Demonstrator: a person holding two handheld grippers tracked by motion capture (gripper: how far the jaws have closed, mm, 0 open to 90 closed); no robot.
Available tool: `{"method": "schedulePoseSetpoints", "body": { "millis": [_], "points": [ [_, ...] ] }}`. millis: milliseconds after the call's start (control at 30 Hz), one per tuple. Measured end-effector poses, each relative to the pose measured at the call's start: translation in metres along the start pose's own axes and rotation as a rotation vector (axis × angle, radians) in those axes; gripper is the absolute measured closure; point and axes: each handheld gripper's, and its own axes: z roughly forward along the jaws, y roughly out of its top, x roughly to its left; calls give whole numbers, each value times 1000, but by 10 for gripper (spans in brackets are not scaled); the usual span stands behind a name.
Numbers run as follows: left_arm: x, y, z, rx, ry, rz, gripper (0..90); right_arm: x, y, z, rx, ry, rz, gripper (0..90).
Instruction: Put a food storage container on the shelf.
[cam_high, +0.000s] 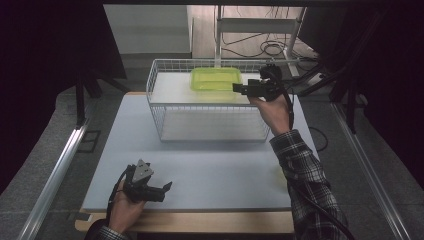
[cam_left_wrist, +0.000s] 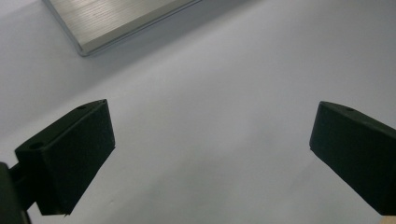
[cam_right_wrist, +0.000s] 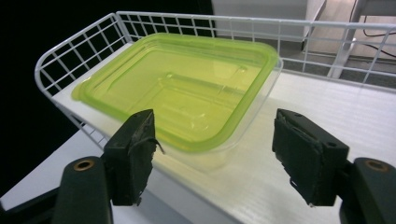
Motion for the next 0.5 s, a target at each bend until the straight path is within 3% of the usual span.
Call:
{"method": "schedulePoseSetpoints", "body": {
  "millis": [167,500],
  "points": [
    [1,0,-1,-16,-3,-13,0,3,-10,-8,-8,10,-12,272],
    [0,1,0,2,3,-4,2,12,-28,-18,2,15,-72,212]
  ]
}}
